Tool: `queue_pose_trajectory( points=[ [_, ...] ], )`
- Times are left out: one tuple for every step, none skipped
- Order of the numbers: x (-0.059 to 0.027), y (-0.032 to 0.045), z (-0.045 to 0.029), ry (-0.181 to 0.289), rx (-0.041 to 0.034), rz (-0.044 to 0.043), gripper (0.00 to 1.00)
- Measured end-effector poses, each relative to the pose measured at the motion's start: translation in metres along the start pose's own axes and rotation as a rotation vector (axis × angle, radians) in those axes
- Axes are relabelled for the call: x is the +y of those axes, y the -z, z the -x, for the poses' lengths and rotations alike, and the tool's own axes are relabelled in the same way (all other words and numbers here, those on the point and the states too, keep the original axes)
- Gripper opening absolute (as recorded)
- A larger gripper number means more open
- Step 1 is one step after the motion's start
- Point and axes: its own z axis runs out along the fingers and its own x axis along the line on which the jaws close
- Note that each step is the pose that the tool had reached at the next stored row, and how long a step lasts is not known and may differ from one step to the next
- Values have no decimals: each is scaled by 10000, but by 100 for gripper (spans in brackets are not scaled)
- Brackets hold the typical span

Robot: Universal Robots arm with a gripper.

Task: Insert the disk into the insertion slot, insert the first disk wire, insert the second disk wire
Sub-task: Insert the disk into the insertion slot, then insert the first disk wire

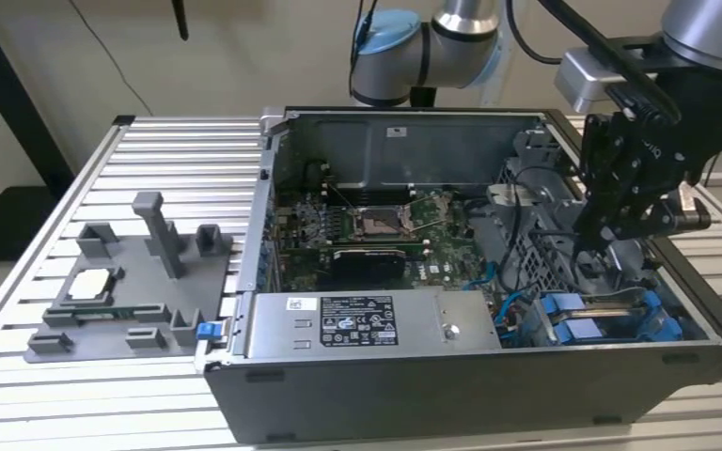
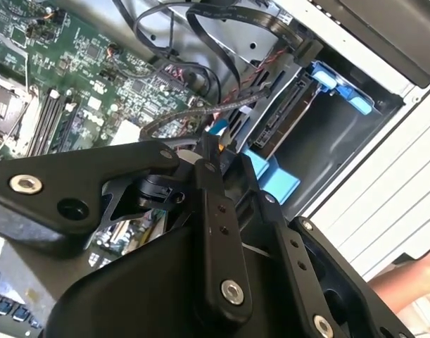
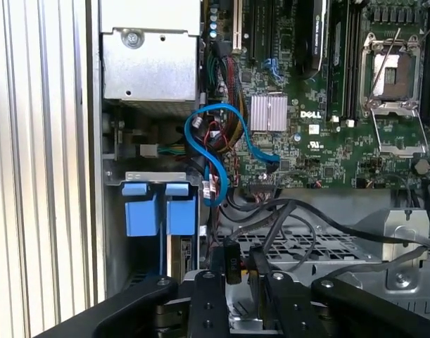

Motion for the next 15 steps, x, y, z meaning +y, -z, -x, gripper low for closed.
queue_pose_trajectory(
  points=[
    [1,0,0,0,-8,-1,0],
    [1,1,1,1,-17,-3,0],
    [1,1,1,-1,-24,-4,0],
    [2,0,1,-1,-30,-5,0],
    [2,0,0,-1,-35,-5,0],
    [2,0,0,-1,-37,-5,100],
    [3,1,-1,-1,-42,-5,100],
    [8,1,-2,-3,-49,-4,100],
    [12,1,-2,-4,-58,-4,100],
    [13,0,-2,-2,-63,-4,100],
    [13,0,-2,-2,-65,-4,100],
    [13,-1,-2,-1,-67,-4,100],
    [13,-2,-2,0,-71,-5,100],
    [14,-2,-2,-1,-74,-10,100],
    [13,-3,-2,-1,-76,-12,100]
  ],
)
